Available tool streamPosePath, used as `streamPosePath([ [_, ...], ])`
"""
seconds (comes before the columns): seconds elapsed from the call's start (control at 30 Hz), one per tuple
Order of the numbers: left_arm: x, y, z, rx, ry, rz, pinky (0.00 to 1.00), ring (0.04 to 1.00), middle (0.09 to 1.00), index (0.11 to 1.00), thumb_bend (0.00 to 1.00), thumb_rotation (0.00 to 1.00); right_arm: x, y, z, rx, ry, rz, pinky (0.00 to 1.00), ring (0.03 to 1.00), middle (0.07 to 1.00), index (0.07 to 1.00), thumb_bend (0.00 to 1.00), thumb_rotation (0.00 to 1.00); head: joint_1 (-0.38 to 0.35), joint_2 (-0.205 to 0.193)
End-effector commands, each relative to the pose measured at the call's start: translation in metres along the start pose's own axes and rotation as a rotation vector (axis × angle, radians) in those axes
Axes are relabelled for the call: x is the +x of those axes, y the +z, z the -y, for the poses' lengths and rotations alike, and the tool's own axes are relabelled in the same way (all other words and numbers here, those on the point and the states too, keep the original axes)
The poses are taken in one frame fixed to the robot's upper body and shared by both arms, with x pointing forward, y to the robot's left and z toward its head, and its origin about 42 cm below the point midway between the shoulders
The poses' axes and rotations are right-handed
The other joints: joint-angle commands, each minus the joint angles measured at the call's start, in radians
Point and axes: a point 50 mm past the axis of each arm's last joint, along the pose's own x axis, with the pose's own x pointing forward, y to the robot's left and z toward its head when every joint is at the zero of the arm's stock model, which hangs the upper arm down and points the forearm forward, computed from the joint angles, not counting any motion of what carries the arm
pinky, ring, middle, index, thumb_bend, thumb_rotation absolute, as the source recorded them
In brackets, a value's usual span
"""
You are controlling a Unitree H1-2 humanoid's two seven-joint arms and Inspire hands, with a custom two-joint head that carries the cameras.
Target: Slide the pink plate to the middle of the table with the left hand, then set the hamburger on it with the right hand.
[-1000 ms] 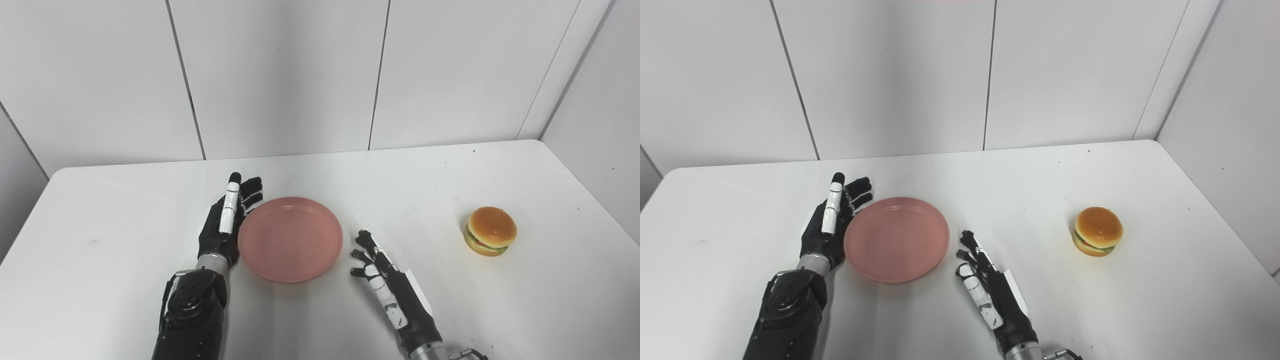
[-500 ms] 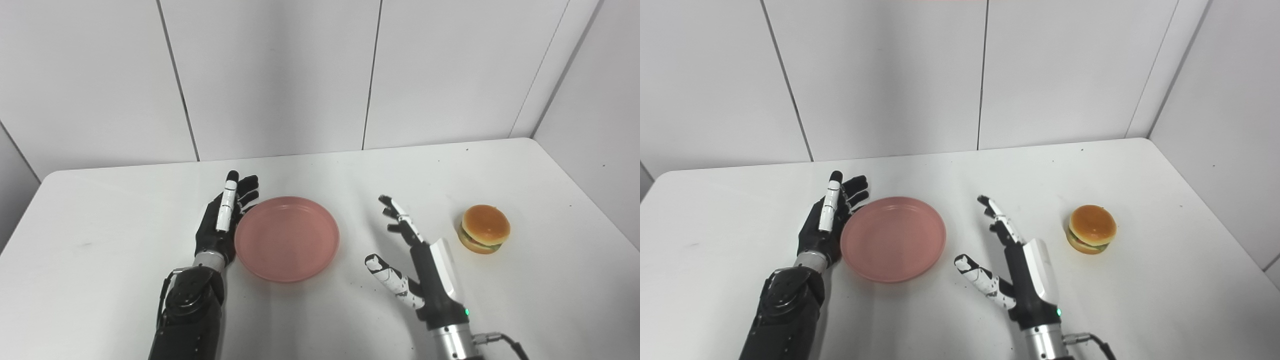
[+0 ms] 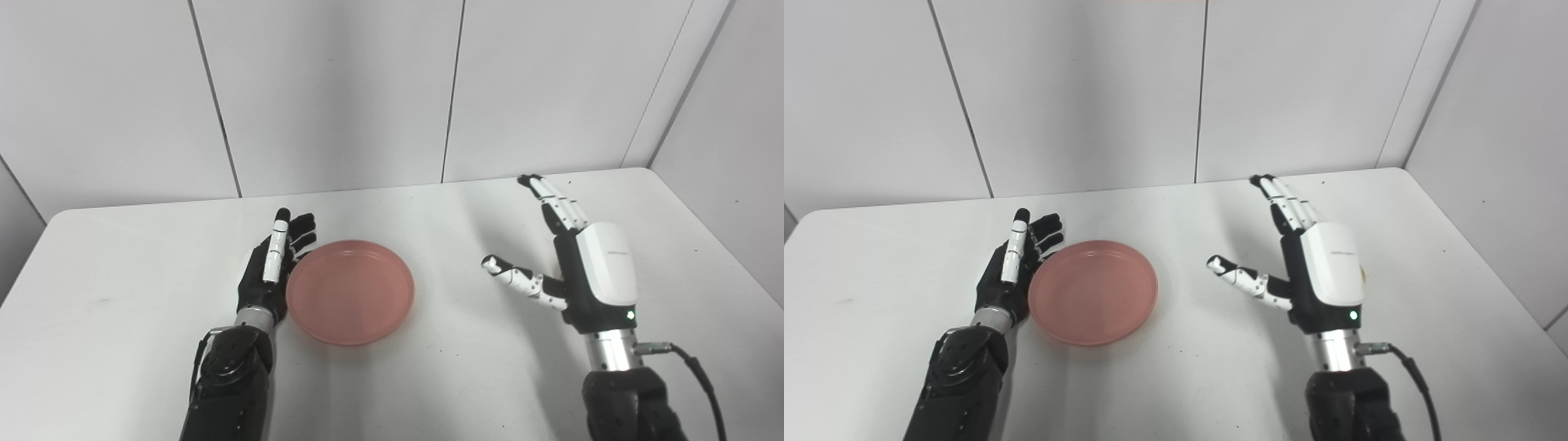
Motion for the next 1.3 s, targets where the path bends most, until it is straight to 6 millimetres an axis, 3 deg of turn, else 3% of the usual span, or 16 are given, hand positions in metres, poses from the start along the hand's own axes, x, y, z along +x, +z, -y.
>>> streamPosePath([
  [0.0, 0.005, 0.002, 0.005, -0.011, -0.015, -0.006, 0.75, 0.832, 0.811, 0.676, 0.67, 0.90, 0.020, -0.007, 0.016, -0.064, -0.062, 0.007, 0.73, 0.868, 0.874, 0.832, 0.76, 1.00, 0.002, -0.001],
  [0.2, 0.007, 0.000, 0.004, -0.009, -0.011, -0.010, 0.75, 0.828, 0.808, 0.673, 0.67, 0.90, 0.038, -0.030, 0.019, -0.170, -0.084, 0.006, 0.71, 0.846, 0.854, 0.797, 0.79, 1.00, -0.002, -0.006],
  [0.47, 0.007, 0.002, 0.004, -0.009, -0.020, -0.007, 0.75, 0.824, 0.808, 0.677, 0.66, 0.90, 0.048, -0.062, 0.013, -0.278, -0.011, -0.051, 0.77, 0.824, 0.819, 0.766, 0.77, 0.96, 0.003, -0.006],
  [0.63, 0.007, 0.004, 0.004, -0.007, -0.020, -0.004, 0.75, 0.825, 0.806, 0.682, 0.66, 0.90, 0.046, -0.079, 0.003, -0.314, 0.033, -0.087, 0.78, 0.810, 0.816, 0.759, 0.78, 0.93, 0.002, -0.002],
  [0.97, 0.008, 0.006, 0.006, -0.020, -0.019, -0.005, 0.75, 0.820, 0.807, 0.680, 0.66, 0.90, 0.032, -0.094, -0.020, -0.338, 0.172, -0.168, 0.78, 0.824, 0.821, 0.773, 0.78, 0.94, -0.001, 0.004],
  [1.27, 0.009, 0.007, 0.010, -0.040, -0.028, -0.007, 0.76, 0.828, 0.810, 0.683, 0.67, 0.88, 0.009, -0.105, -0.034, -0.344, 0.237, -0.213, 0.76, 0.816, 0.817, 0.763, 0.74, 0.85, 0.003, 0.006],
])
